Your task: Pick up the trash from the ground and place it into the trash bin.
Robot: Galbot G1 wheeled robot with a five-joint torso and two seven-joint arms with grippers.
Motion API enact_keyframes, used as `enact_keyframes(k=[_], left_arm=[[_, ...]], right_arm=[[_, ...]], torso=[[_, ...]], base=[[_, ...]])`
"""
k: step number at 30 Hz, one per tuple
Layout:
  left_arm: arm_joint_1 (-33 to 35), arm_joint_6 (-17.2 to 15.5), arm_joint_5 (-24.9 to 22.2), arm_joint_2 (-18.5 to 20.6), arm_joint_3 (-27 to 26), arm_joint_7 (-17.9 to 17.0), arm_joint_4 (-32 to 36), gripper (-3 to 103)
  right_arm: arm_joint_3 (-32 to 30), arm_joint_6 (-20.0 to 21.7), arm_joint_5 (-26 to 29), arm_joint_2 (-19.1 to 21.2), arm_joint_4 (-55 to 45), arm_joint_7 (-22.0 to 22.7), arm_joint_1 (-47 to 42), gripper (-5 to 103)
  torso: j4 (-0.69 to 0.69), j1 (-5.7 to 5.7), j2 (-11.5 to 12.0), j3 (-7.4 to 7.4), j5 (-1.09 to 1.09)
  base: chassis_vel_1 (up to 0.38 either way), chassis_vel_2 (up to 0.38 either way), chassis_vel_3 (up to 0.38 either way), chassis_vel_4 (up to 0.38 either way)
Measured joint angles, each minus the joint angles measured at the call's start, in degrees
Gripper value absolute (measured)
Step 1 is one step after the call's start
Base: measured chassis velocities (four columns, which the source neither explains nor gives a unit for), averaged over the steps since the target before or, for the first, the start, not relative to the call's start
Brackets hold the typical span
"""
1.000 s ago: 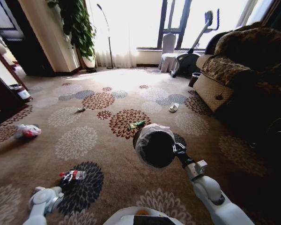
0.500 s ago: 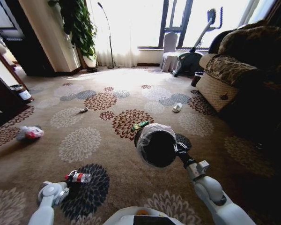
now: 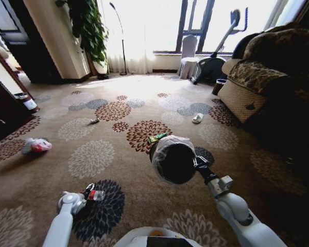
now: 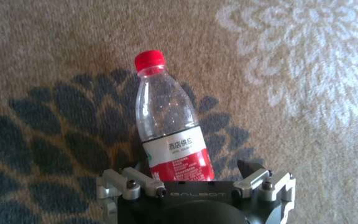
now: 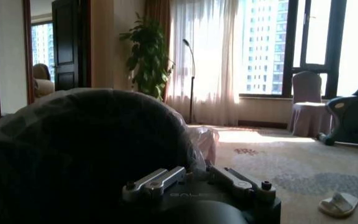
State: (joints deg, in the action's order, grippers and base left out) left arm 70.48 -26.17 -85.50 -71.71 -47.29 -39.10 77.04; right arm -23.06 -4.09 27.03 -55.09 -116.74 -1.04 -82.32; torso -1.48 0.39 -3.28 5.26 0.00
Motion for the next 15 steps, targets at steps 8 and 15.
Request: enact_keyframes(k=[8,15], left_arm=[[-3.4,0.2,0.3,0.1,0.4,2.0,-5.5,83],[-3.1,0.5,1.1,-0.1,0.3,3.2,-6.2,64]], right_arm=[[-1.2,0.1,-0.1,0.2,-0.2,0.0,-0.7,0],[-1.3,-0.3,-0.4,-0.3,0.4,0.0,-0.8,0]], torso=[[0.01,0.0,0.0,0.0,0.01],[-0.01,-0.01,0.0,-0.01,0.06]], base=[[0.0,0.0,0.0,0.0],[0.0,0.0,0.0,0.0]])
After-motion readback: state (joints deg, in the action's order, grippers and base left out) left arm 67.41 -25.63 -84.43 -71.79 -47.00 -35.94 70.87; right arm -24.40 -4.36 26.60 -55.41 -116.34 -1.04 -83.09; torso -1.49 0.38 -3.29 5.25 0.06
